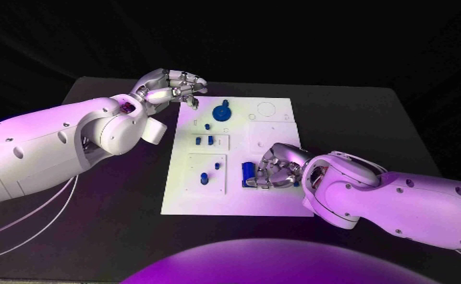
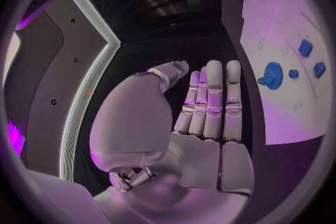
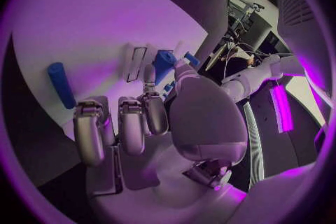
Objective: Assemble the parts on the task board
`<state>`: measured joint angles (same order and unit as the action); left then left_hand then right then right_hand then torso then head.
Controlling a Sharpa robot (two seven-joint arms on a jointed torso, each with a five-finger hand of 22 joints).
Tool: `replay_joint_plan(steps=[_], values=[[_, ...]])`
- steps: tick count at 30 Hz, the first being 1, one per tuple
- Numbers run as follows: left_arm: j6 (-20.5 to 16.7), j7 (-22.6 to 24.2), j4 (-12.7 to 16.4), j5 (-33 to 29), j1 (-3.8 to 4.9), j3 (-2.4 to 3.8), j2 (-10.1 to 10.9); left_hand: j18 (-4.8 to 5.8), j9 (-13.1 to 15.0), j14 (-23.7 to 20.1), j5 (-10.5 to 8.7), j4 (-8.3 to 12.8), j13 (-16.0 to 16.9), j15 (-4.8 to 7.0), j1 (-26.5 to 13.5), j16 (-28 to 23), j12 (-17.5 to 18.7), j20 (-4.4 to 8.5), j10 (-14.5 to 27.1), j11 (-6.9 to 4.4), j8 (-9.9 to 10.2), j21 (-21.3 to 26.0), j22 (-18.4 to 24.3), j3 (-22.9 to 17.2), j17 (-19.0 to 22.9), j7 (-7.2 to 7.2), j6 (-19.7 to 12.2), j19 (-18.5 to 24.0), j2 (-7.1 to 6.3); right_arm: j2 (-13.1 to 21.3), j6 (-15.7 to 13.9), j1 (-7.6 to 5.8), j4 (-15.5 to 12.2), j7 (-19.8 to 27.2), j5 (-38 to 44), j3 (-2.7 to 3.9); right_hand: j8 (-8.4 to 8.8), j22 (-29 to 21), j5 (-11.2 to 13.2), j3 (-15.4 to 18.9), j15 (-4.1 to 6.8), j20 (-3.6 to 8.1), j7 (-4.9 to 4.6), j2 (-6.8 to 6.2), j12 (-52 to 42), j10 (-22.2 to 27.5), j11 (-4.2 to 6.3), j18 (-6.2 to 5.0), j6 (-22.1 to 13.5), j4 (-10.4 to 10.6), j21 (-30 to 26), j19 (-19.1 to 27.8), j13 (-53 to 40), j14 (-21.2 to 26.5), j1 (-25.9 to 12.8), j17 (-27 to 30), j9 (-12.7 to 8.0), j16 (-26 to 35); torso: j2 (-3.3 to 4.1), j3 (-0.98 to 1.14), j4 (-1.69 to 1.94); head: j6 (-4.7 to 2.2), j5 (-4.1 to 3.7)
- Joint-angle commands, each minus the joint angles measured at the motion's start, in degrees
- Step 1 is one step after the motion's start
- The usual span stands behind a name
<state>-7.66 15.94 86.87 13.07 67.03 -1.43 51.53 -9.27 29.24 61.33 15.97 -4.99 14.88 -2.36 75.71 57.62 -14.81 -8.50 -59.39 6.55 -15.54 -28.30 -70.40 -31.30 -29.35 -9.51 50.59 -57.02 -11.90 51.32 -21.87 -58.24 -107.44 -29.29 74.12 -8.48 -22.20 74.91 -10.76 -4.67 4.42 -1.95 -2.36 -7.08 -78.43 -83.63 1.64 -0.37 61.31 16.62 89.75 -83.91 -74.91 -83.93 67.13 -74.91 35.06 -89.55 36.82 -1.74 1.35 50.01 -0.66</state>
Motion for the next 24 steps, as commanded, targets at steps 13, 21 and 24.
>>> replay_joint_plan(steps=[13,21,24], values=[[0.86,-0.26,0.09,-0.34,0.02,0.03,0.03,-1.03,0.07,-0.29,0.98,0.28,-0.11,-0.08,0.72,-0.33,-0.41,-0.01,0.56,-0.03,-0.26,0.35,-0.14,-0.34,0.09,-0.18,-0.68,-0.4,0.96,0.01,3.5,0.09,0.13,0.68,0.13,0.03,0.49,15.09,0.93,0.09,0.41,0.33,-0.03,-1.16,-0.19,-0.65,-0.09,0.37,0.33,0.05,0.25,-6.09,-6.71,-5.88,0.54,-14.24,0.21,-0.14,-0.05,0.0,-0.1,-0.01,0.13],[1.05,-0.37,0.07,-0.34,0.01,0.01,0.04,-1.03,0.07,-0.31,1.07,0.4,-0.12,-0.07,0.85,-0.34,-0.42,0.0,0.58,-0.03,-0.29,0.35,-0.18,-0.4,0.09,-0.19,-0.69,-0.41,0.98,0.47,1.29,0.09,-0.12,1.17,0.21,0.03,0.56,15.09,2.56,0.63,0.37,0.29,-0.07,-1.57,-0.26,-0.69,-0.13,0.37,0.53,0.21,0.25,-6.09,-6.82,-5.87,0.29,-14.2,0.36,-0.12,-0.05,-0.01,-0.11,-0.01,-0.07],[1.04,-0.32,0.06,-0.34,0.01,0.0,0.06,-1.03,0.08,-0.33,1.12,0.49,-0.13,-0.07,0.95,-0.36,-0.43,0.01,0.58,-0.02,-0.32,0.35,-0.22,-0.43,0.09,-0.2,-0.69,-0.42,0.99,1.46,-1.68,0.05,-0.75,2.17,0.11,0.03,0.56,15.09,2.57,0.65,0.37,0.29,-0.06,-1.57,-0.26,-0.69,-0.13,0.37,0.55,0.22,0.25,-6.09,-6.82,-5.86,0.24,-14.16,0.36,-0.1,-0.07,-0.04,-0.12,-0.01,-0.16]])
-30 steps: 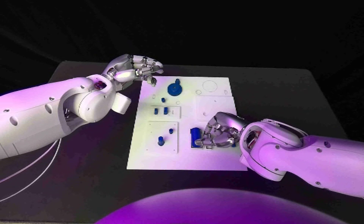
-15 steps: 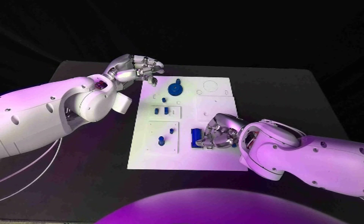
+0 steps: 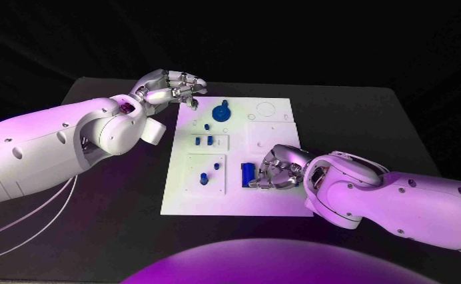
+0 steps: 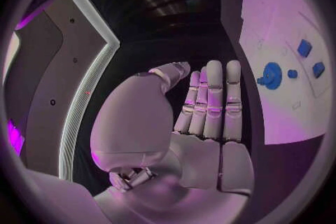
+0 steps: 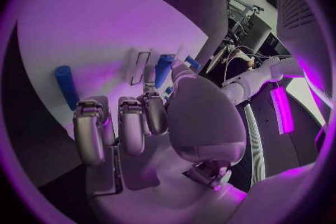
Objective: Assemble the parts on the task board
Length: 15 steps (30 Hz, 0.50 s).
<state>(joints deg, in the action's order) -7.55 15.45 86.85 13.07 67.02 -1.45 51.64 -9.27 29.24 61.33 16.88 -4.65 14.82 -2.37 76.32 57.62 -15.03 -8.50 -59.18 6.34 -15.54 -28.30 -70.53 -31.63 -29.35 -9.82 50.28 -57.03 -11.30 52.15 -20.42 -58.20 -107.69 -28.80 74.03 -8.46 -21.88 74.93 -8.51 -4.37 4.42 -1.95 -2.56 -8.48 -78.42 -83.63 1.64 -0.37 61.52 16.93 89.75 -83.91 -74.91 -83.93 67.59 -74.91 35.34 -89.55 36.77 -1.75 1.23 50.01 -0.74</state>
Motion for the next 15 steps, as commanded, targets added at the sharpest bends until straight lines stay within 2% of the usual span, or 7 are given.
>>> replay_joint_plan(steps=[1,4,7,11,15], values=[[0.93,0.18,0.08,-0.34,0.01,0.02,-0.03,-1.03,0.09,-0.33,0.2,0.15,-0.08,-0.07,0.35,-0.35,-0.22,0.01,0.38,0.19,-0.32,0.36,-0.09,-0.1,0.09,0.11,-0.38,-0.42,0.38,1.02,-3.96,-0.04,-0.74,2.02,0.12,0.01,0.23,15.07,0.32,0.35,0.38,0.29,0.14,-0.17,-0.04,-0.58,-0.13,0.37,0.35,-0.08,0.25,-6.09,-6.66,-5.86,-0.22,-14.18,0.08,-0.11,-0.03,-0.03,-0.01,-0.01,-0.08],[0.92,0.19,0.09,-0.34,0.01,-0.01,0.04,-1.03,0.09,-0.34,0.22,0.19,-0.08,-0.07,0.37,-0.36,-0.22,0.01,0.38,0.19,-0.35,0.36,-0.11,-0.1,0.09,0.1,-0.37,-0.43,0.37,2.9,-6.8,-0.6,-1.73,3.37,-0.34,0.05,0.39,15.07,-0.42,0.29,0.36,0.28,0.11,-0.2,0.41,-0.34,-0.14,0.37,0.04,-0.25,0.25,-6.09,-6.36,-5.85,0.36,-14.12,0.2,-0.09,-0.08,-0.05,0.0,-0.01,-0.1],[0.89,0.21,0.11,-0.34,0.01,-0.03,0.12,-1.03,0.09,-0.34,0.22,0.19,-0.08,-0.07,0.37,-0.36,-0.22,0.01,0.38,0.19,-0.35,0.36,-0.11,-0.1,0.09,0.1,-0.37,-0.43,0.37,5.16,-7.84,-1.74,-2.63,4.12,-1.14,0.07,0.3,15.0,-0.7,0.15,0.34,0.26,0.13,-0.16,0.48,-0.29,-0.14,0.32,0.07,-0.3,0.04,-5.99,-6.34,-5.84,0.98,-14.08,0.44,-0.07,-0.11,-0.08,-0.03,-0.13,-0.43],[0.79,0.28,0.15,-0.34,0.01,-0.06,0.19,-1.03,0.1,-0.35,0.22,0.21,-0.08,-0.07,0.37,-0.36,-0.23,0.01,0.39,0.2,-0.37,0.36,-0.13,-0.09,0.09,0.09,-0.36,-0.43,0.35,8.16,-6.91,-2.91,-3.33,4.31,-1.39,0.07,0.63,14.96,-0.74,0.02,0.22,0.18,-0.12,-0.41,0.92,0.0,-0.32,0.29,-0.82,-0.36,-0.1,-5.93,-6.07,-5.97,2.21,-14.64,0.76,-0.28,-0.16,-0.13,-0.12,-0.23,-0.69],[0.76,0.36,0.23,-0.34,0.01,-0.07,0.18,-1.02,0.1,-0.36,0.22,0.22,-0.09,-0.08,0.36,-0.37,-0.24,0.01,0.38,0.21,-0.39,0.36,-0.14,-0.07,0.09,0.09,-0.34,-0.43,0.33,10.37,-5.13,-3.25,-2.96,3.71,-0.05,0.01,1.01,14.72,-1.12,-0.21,0.05,0.04,-0.34,-0.72,1.73,0.49,-0.52,0.12,-1.49,-0.43,-0.86,-5.57,-5.55,-5.98,3.88,-14.69,1.0,-0.3,-0.22,-0.16,-0.24,-0.29,-0.95]])
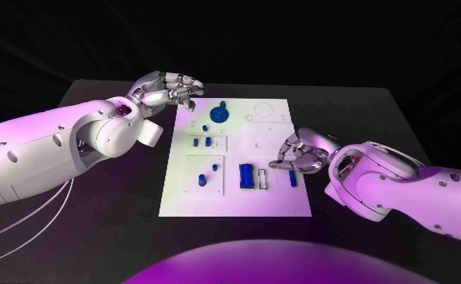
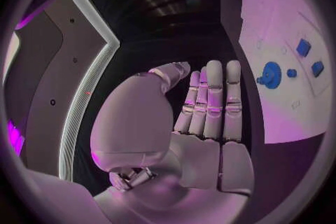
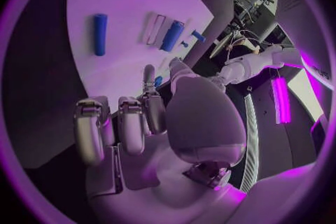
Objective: Assemble the parts on the task board
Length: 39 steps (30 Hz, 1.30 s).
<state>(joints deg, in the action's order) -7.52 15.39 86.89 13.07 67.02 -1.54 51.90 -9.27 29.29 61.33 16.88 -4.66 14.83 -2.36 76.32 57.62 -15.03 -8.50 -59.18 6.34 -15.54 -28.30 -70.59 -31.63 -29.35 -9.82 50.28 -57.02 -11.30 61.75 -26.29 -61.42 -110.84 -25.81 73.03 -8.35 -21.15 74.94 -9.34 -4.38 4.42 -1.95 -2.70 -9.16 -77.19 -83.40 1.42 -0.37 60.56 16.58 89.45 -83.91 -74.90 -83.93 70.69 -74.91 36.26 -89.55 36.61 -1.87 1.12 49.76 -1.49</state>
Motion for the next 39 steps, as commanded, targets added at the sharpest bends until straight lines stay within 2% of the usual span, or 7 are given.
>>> replay_joint_plan(steps=[1,6,15,19,25,39], values=[[0.72,0.45,0.2,-0.34,0.01,0.02,-0.09,-1.02,0.06,-0.36,0.22,0.22,-0.09,-0.08,0.36,-0.37,-0.24,0.01,0.38,0.21,-0.39,0.36,-0.08,-0.07,0.09,0.09,-0.34,-0.43,0.33,1.16,1.06,0.05,0.33,0.5,1.61,-0.12,0.35,14.65,-0.33,-0.22,0.03,0.02,-0.23,-0.07,0.7,0.38,-0.32,0.07,-0.61,-0.08,-0.77,-5.48,-5.42,-5.96,0.97,-14.61,0.09,-0.27,-0.03,-0.01,-0.14,-0.07,-0.29],[0.74,0.51,0.26,-0.34,0.01,0.02,-0.12,-1.01,0.07,-0.36,0.21,0.21,-0.09,-0.09,0.32,-0.37,-0.26,0.01,0.37,0.22,-0.42,0.37,-0.1,-0.03,0.09,0.08,-0.32,-0.43,0.31,2.29,1.96,1.51,0.75,-1.13,4.57,-0.22,0.52,14.59,-0.46,-0.41,-0.03,-0.05,-0.3,-0.04,0.98,0.55,-0.38,0.02,-0.76,-0.09,-1.0,-5.37,-5.25,-5.93,1.67,-14.51,0.13,-0.23,0.01,0.03,-0.15,-0.07,-0.64],[0.73,0.52,0.31,-0.34,0.01,0.01,0.02,-1.01,0.07,-0.36,0.21,0.21,-0.09,-0.09,0.32,-0.37,-0.26,0.01,0.37,0.22,-0.42,0.37,-0.1,-0.03,0.09,0.08,-0.32,-0.43,0.31,2.38,2.52,3.7,1.42,-3.81,8.49,-0.28,0.59,14.47,-0.34,-0.25,-0.08,-0.09,-0.39,-0.27,1.24,0.69,-0.45,-0.07,-0.76,0.07,-1.38,-5.2,-5.07,-5.87,1.64,-14.25,0.17,-0.12,0.07,0.06,-0.02,-0.01,-0.63],[0.97,0.47,0.34,-0.34,0.01,0.01,0.06,-1.01,0.07,-0.36,0.21,0.21,-0.09,-0.09,0.32,-0.37,-0.26,0.01,0.37,0.22,-0.42,0.37,-0.1,-0.03,0.09,0.08,-0.32,-0.43,0.31,2.11,2.85,4.08,1.79,-4.56,9.39,-0.29,0.61,14.45,-0.19,-0.03,-0.13,-0.13,-0.44,-0.4,1.3,0.72,-0.5,-0.08,-0.67,0.17,-1.45,-5.17,-5.04,-5.86,1.38,-14.2,0.21,-0.1,0.05,0.02,-0.02,0.08,-0.61],[1.14,0.44,0.39,-0.34,0.01,0.01,0.13,-1.0,0.08,-0.37,0.16,0.18,-0.1,-0.11,0.23,-0.37,-0.28,0.0,0.37,0.24,-0.47,0.38,-0.14,0.03,0.09,0.07,-0.29,-0.43,0.29,1.72,3.34,4.59,2.32,-5.78,10.76,-0.31,0.62,14.45,0.03,0.35,-0.17,-0.19,-0.46,-0.52,1.33,0.72,-0.54,-0.08,-0.49,0.23,-1.43,-5.18,-5.04,-5.85,0.8,-14.19,0.29,-0.09,0.05,0.06,-0.01,0.24,-0.46],[1.21,0.43,0.41,-0.34,0.01,0.01,0.2,-0.99,0.08,-0.39,0.14,0.15,-0.11,-0.13,0.15,-0.38,-0.3,-0.01,0.38,0.25,-0.51,0.41,-0.18,0.07,0.09,0.07,-0.29,-0.42,0.3,-0.45,4.67,5.89,4.25,-6.94,11.86,-0.33,0.54,14.41,0.29,0.77,-0.17,-0.22,-0.37,-0.6,1.35,0.7,-0.5,-0.11,-0.14,0.22,-1.57,-5.11,-5.02,-5.83,0.25,-14.11,0.43,-0.06,0.0,0.05,0.02,0.24,-0.33]])
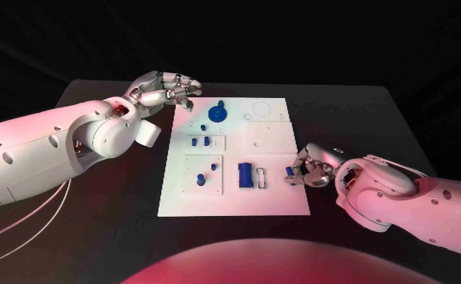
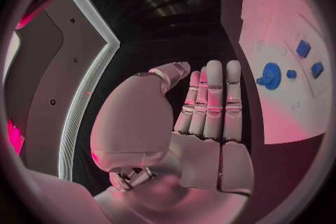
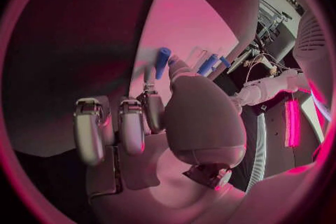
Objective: Assemble the parts on the task board
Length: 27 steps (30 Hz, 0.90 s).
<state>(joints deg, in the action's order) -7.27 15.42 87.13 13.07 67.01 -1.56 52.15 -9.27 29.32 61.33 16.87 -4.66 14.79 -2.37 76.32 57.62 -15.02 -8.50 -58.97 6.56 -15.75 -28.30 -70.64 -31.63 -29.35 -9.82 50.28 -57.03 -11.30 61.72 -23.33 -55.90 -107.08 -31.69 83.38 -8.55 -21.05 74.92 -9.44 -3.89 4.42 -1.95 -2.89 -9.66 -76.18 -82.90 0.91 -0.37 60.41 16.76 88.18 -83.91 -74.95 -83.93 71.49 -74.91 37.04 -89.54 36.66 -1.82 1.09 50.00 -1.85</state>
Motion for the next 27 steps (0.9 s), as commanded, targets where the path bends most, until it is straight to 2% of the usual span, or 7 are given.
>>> replay_joint_plan(steps=[1,9,11,12,14,20,27], values=[[0.97,0.4,0.18,-0.33,0.01,0.03,-0.05,-0.99,0.05,-0.39,0.15,0.15,-0.07,-0.13,0.15,-0.38,-0.31,-0.01,0.16,0.03,-0.3,0.41,-0.14,0.06,0.1,0.07,-0.29,-0.42,0.3,-0.6,1.72,0.45,0.68,-1.08,1.57,-0.13,0.51,14.44,0.29,0.18,-0.15,-0.22,-0.14,0.03,0.33,0.2,0.04,-0.11,-0.04,-0.06,-0.3,-5.11,-4.99,-5.83,-0.26,-14.11,-0.34,-0.06,-0.05,-0.02,0.06,0.0,0.04],[0.97,0.39,0.19,-0.33,0.01,0.03,-0.02,-0.99,0.05,-0.39,0.15,0.15,-0.07,-0.13,0.15,-0.38,-0.31,-0.01,0.16,0.03,-0.3,0.41,-0.14,0.06,0.1,0.07,-0.29,-0.42,0.3,-1.56,2.09,0.75,1.24,-1.11,1.76,-0.14,2.21,14.49,-4.74,-4.44,0.1,0.03,0.06,0.88,0.5,0.3,0.29,-0.08,-0.15,-0.69,-0.17,-5.19,-5.02,-5.87,7.16,-14.25,-1.13,-0.1,-0.06,-0.09,0.02,0.0,0.08],[0.96,0.38,0.2,-0.33,0.01,0.03,-0.01,-0.99,0.05,-0.39,0.15,0.15,-0.07,-0.13,0.15,-0.38,-0.31,-0.01,0.16,0.03,-0.3,0.41,-0.14,0.06,0.1,0.07,-0.29,-0.42,0.3,-1.66,2.02,0.79,1.21,-1.17,1.79,-0.14,3.1,14.47,1.19,-12.54,0.39,0.36,0.22,0.79,0.71,0.56,0.51,-0.09,0.47,-1.86,-0.24,-5.17,-5.0,-5.89,12.25,-14.34,-1.92,-0.13,-0.06,-0.08,0.04,0.0,0.08],[0.96,0.38,0.2,-0.33,0.01,0.03,-0.01,-0.99,0.05,-0.39,0.16,0.15,-0.08,-0.13,0.14,-0.38,-0.33,-0.01,0.16,0.02,-0.31,0.43,-0.16,0.06,0.09,0.07,-0.31,-0.42,0.34,-1.69,1.87,0.8,1.16,-1.18,1.8,-0.14,3.44,14.49,0.67,-19.71,0.16,0.32,0.03,-1.82,0.66,0.46,0.49,-0.08,1.33,-1.64,-0.17,-5.2,-5.09,-5.9,11.55,-14.38,-2.24,-0.15,-0.06,-0.07,0.05,0.0,0.08],[0.94,0.38,0.21,-0.33,0.01,0.03,0.01,-0.99,0.05,-0.39,0.16,0.15,-0.08,-0.13,0.14,-0.38,-0.33,-0.01,0.16,0.02,-0.31,0.43,-0.16,0.06,0.09,0.07,-0.31,-0.42,0.34,-1.68,1.32,0.82,0.98,-1.18,1.7,-0.14,3.16,14.49,-1.18,-25.2,0.2,0.27,0.05,-3.61,0.56,0.31,0.52,-0.07,1.56,-2.95,-0.17,-5.21,-5.18,-5.88,9.85,-14.29,-1.75,-0.1,-0.07,-0.06,0.02,0.0,0.12],[0.9,0.36,0.23,-0.33,0.01,0.03,0.07,-0.99,0.05,-0.39,0.17,0.16,-0.08,-0.13,0.15,-0.38,-0.33,-0.01,0.15,0.02,-0.32,0.43,-0.17,0.05,0.09,0.08,-0.31,-0.42,0.36,-1.2,-1.03,0.81,-0.1,-0.9,-0.31,-0.13,0.77,14.55,-5.58,-34.27,0.24,0.21,0.08,-4.58,0.35,-0.2,0.43,-0.03,-0.03,-8.99,0.03,-5.3,-5.37,-5.89,3.31,-14.31,1.9,-0.1,-0.09,-0.06,-0.01,0.0,0.12],[0.9,0.35,0.21,-0.33,0.01,0.03,0.04,-0.99,0.05,-0.39,0.17,0.16,-0.08,-0.13,0.15,-0.38,-0.33,-0.01,0.15,0.02,-0.32,0.43,-0.17,0.05,0.09,0.08,-0.31,-0.42,0.36,-0.68,-3.39,-0.14,-1.96,-0.36,-4.07,-0.08,0.05,14.59,-5.93,-37.26,0.27,0.22,0.12,-4.41,0.15,-0.42,0.42,0.0,-0.78,-11.04,0.16,-5.36,-5.55,-5.91,-1.18,-14.42,3.25,-0.15,-0.06,-0.06,0.03,0.0,0.02]])
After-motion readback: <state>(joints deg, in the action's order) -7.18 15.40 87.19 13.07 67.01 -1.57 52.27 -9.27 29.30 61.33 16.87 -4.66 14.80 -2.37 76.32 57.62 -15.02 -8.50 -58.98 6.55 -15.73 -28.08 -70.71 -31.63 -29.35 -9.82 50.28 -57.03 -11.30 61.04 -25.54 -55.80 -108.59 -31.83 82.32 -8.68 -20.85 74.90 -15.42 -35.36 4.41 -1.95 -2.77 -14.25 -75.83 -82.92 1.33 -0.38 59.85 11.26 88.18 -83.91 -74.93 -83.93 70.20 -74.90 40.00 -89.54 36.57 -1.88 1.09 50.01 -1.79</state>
